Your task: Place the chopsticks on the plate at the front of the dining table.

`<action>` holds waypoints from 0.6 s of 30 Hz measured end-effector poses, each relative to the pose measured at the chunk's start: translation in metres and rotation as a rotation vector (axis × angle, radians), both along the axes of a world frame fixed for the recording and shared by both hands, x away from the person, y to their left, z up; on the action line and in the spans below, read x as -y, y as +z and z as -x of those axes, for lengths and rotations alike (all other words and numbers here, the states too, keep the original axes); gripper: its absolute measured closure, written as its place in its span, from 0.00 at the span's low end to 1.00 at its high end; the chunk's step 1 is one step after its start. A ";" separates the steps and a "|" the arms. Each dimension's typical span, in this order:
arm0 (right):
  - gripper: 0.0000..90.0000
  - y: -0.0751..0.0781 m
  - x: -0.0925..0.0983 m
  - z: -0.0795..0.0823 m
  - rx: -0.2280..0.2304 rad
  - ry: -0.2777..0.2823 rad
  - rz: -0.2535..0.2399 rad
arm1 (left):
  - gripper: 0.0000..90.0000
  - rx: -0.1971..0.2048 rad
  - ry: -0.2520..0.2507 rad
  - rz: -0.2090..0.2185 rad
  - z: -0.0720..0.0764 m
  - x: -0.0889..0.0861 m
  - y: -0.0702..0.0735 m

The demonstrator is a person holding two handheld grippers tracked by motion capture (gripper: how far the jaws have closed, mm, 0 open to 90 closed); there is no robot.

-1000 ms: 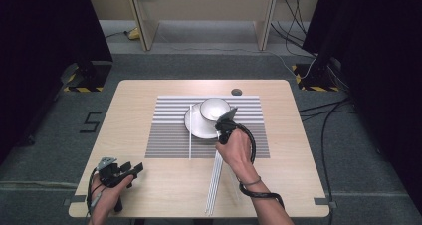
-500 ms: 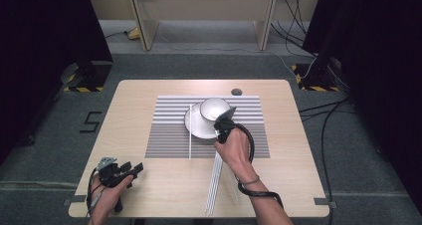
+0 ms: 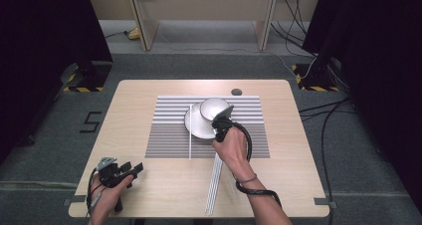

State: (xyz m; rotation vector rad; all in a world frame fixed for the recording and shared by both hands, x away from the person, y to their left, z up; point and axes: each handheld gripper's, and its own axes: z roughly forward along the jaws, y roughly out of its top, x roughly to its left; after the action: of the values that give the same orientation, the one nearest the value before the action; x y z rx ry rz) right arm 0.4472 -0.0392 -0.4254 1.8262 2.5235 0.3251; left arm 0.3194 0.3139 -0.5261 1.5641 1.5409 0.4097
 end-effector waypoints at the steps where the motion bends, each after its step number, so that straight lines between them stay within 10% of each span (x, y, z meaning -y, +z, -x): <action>1: 0.95 -0.001 -0.001 -0.001 0.002 0.003 0.001 | 0.46 0.000 0.000 0.000 0.000 0.000 0.000; 18: 0.95 -0.002 -0.009 -0.007 0.009 0.012 -0.005 | 0.46 0.000 -0.001 0.003 0.000 0.000 0.000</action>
State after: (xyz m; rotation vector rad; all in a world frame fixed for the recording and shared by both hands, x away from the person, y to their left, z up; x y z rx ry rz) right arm 0.4546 -0.0301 -0.4271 1.8081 2.5313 0.3391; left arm 0.3195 0.3143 -0.5262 1.5622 1.5403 0.4068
